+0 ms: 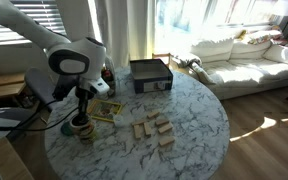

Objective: Take the lids off the cans than stack the cans

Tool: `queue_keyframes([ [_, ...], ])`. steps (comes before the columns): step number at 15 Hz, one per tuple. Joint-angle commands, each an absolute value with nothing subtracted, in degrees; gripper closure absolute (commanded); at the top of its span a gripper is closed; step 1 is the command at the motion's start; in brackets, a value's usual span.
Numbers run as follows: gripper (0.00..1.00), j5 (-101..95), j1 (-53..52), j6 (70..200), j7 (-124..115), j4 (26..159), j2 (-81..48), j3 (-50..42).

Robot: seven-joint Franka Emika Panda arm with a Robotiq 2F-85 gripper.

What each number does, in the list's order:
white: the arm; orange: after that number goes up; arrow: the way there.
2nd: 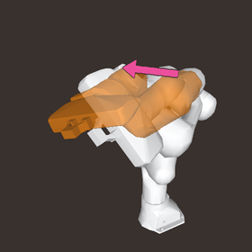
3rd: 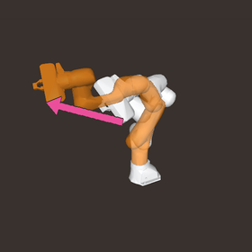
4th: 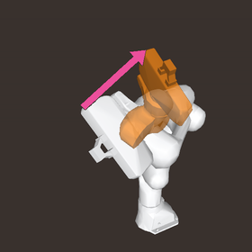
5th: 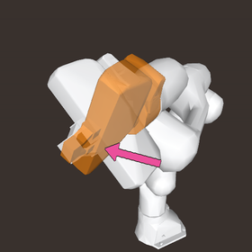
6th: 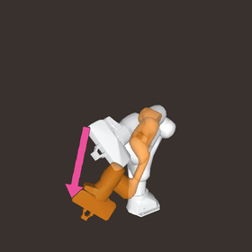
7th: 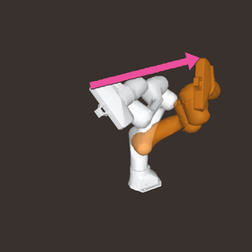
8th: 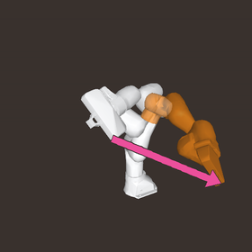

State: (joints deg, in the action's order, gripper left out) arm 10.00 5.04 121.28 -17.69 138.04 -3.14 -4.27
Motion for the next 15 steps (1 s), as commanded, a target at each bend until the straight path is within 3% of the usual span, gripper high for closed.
queue_keyframes([
  [1,0.97,10.4,4.4,123.2,-19.4,139.1,-3.0,-4.3],
  [14,0.97,9.6,4.3,125.0,-19.6,140.0,-3.4,-4.4],
  [15,0.63,9.7,4.3,124.7,-19.7,139.9,-3.4,-4.3],
])
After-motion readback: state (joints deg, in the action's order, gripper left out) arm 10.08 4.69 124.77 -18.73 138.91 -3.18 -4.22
